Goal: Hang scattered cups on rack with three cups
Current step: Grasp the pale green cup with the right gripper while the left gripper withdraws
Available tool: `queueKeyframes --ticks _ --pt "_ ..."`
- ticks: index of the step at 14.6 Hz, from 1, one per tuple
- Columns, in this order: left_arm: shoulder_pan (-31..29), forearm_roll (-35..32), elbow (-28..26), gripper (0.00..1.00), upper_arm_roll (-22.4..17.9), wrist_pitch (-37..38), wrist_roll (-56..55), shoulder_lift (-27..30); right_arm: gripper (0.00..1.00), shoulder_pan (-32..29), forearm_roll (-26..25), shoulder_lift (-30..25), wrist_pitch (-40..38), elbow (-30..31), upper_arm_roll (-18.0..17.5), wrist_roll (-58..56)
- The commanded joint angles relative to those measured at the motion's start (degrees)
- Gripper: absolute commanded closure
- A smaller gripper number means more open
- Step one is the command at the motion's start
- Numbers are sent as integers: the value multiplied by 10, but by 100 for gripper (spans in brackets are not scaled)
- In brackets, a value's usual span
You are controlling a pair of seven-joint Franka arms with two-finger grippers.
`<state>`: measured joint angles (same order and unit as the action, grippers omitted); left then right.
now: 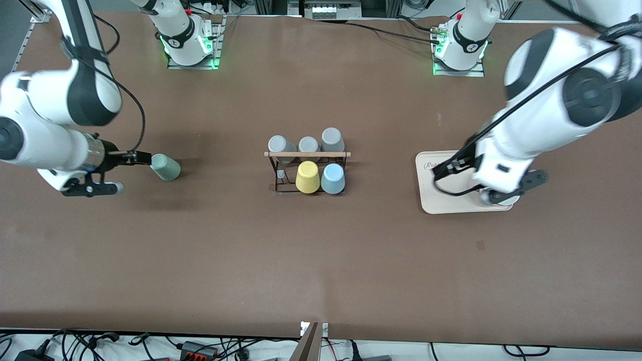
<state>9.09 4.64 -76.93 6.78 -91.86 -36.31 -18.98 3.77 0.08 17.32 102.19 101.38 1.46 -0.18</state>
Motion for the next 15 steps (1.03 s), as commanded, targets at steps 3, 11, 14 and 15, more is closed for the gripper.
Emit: queueKeyframes --ticks 3,11,14,15 --pt "-69 -9 -91 0 2 -5 177 96 0 -2 -3 19 88 66 1 10" --pt "-105 -53 -139 0 8 -16 284 174 0 -17 -3 18 195 160 6 10" --pt "-116 -53 -155 0 9 -31 298 183 0 -18 -2 13 233 199 6 10" --pt "-116 -53 -156 0 9 -31 298 187 0 -21 -2 11 241 207 6 11"
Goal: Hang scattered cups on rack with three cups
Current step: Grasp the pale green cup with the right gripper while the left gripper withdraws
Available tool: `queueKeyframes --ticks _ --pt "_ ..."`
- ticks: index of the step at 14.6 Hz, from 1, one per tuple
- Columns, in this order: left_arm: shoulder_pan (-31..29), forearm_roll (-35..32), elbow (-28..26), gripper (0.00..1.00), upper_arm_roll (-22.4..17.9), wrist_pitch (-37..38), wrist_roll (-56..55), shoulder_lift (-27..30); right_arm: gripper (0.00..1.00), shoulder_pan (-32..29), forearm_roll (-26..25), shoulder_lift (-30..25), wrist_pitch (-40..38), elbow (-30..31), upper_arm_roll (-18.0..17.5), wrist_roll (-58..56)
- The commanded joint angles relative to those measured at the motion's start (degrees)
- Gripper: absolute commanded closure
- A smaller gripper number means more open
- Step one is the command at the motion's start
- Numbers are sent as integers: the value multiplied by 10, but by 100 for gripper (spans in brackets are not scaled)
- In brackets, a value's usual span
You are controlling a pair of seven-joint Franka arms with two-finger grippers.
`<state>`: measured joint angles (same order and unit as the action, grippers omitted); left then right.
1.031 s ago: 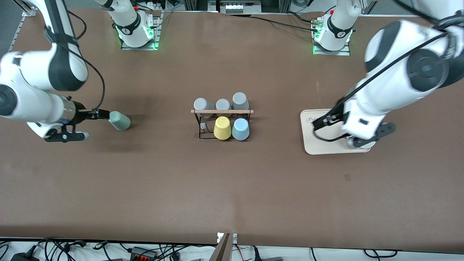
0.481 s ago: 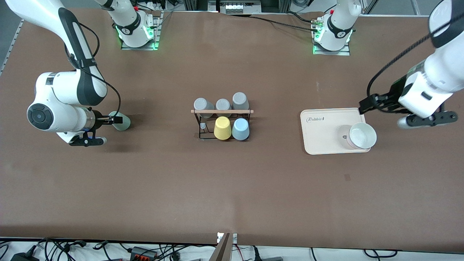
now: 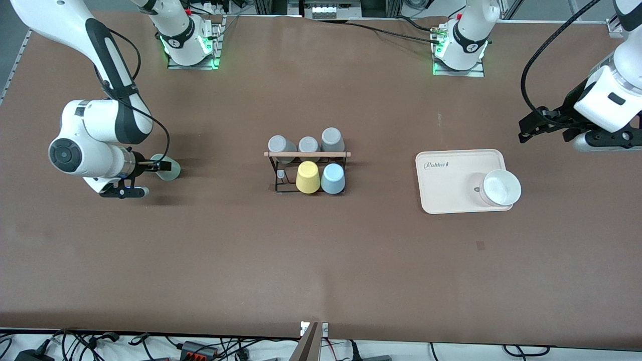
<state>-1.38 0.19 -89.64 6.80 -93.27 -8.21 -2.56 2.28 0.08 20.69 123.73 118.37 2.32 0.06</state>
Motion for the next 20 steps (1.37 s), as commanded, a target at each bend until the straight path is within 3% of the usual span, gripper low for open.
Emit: queueKeyframes --ticks 1,8,11,12,14,16,18,20 --pt "-11 -9 -28 0 9 -17 17 24 0 -7 -2 -23 29 43 -3 8" --pt "-15 -10 -30 0 -6 -15 51 33 0 -7 -2 -22 94 81 -3 7" --pt "6 -10 -43 0 -52 -13 63 48 0 -7 -2 -22 88 83 -3 8" --pt "9 -9 -47 0 -59 -11 71 53 11 -7 -2 -25 81 83 -3 8" --pt "9 -9 -68 0 -65 -13 72 70 47 -7 -2 -27 68 78 -3 9" --pt "9 -9 -76 0 -67 -14 72 77 70 -6 -2 -28 63 67 -4 8" --pt "2 -9 -72 0 -65 -14 71 73 74 -5 -2 -28 36 39 -6 8" --pt "-5 -5 -65 0 -65 -14 71 70 74 2 4 -26 -35 -27 -9 9"
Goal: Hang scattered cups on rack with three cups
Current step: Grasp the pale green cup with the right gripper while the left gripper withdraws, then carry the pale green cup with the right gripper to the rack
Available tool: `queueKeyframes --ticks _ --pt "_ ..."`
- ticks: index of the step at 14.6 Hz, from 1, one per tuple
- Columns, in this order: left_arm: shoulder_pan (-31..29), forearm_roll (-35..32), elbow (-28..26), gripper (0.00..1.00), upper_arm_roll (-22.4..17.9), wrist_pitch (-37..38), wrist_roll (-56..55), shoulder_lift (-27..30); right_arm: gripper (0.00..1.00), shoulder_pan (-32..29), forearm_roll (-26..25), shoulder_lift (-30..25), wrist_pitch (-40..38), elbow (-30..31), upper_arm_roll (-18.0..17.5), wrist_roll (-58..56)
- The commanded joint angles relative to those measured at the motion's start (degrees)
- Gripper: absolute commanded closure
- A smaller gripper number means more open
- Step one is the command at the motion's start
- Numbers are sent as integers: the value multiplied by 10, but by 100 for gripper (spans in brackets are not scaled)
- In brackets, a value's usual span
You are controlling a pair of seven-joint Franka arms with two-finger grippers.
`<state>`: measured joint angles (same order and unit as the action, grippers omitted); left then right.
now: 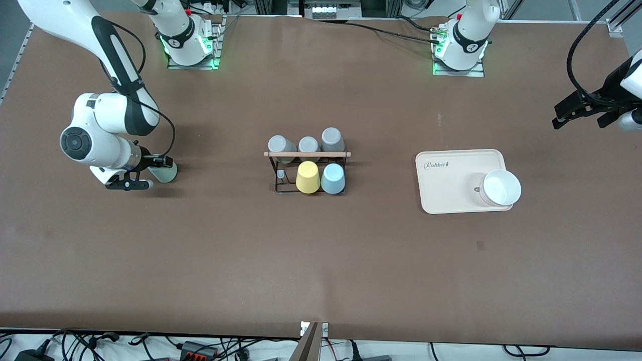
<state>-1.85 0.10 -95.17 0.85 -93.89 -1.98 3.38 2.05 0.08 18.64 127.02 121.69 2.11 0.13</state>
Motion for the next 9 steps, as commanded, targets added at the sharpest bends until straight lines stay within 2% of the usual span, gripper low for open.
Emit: queueKeyframes --ticks 1,5,9 --pt "0 -2 -7 0 -7 -8 8 7 75 21 8 -1 -111 -106 -7 8" --pt "-11 -2 -6 0 -6 -5 7 9 76 81 42 16 -203 -244 -7 46" --pt "-12 -3 17 0 -6 18 6 12 76 148 64 37 -245 -328 -7 157"
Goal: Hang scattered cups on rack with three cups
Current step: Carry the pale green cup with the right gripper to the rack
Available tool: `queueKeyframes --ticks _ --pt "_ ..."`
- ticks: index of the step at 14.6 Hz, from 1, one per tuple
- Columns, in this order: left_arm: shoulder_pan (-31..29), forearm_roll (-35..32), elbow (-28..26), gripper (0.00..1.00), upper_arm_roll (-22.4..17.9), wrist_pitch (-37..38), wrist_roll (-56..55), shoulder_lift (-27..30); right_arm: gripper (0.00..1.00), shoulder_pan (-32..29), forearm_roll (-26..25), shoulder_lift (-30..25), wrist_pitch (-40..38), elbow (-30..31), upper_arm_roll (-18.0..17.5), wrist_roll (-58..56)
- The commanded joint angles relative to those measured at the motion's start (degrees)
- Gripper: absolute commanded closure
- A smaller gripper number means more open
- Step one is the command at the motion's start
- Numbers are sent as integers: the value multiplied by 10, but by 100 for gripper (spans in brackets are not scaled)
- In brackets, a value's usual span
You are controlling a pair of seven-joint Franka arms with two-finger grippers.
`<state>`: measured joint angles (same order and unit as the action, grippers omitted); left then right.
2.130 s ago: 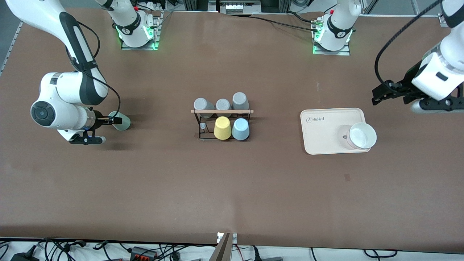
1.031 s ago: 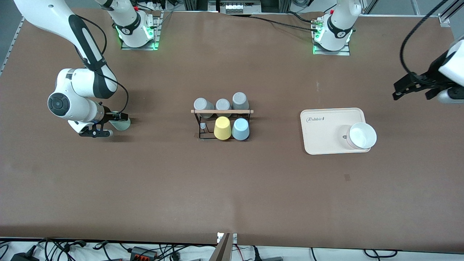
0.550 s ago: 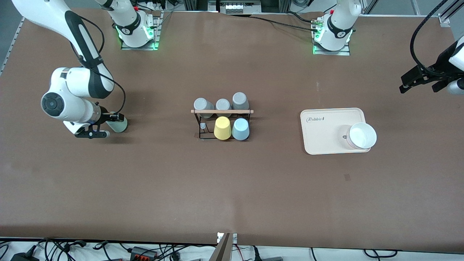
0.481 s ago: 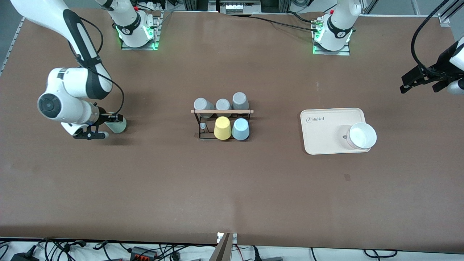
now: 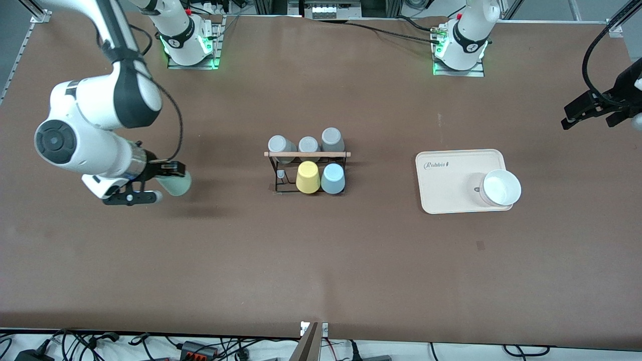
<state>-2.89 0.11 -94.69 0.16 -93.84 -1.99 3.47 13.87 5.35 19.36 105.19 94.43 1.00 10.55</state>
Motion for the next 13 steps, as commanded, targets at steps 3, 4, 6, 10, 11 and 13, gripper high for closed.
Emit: queueKeyframes --ticks 3,4,6,10,11,13 --pt "-1 -5 25 0 9 34 3 10 76 76 12 38 -31 -87 4 129" --pt "-1 -4 31 0 8 34 8 6 76 90 13 42 -30 -96 4 155" --pt "-1 -5 35 0 8 33 8 -1 76 119 34 55 -26 -117 4 213" --pt "-2 -5 33 0 7 32 9 -13 76 157 48 98 -23 -170 4 287" --pt "-3 -5 31 0 5 32 9 -16 75 167 48 108 -22 -176 4 303" --pt "-2 -5 34 0 5 26 9 -16 76 183 48 123 -6 -181 5 316"
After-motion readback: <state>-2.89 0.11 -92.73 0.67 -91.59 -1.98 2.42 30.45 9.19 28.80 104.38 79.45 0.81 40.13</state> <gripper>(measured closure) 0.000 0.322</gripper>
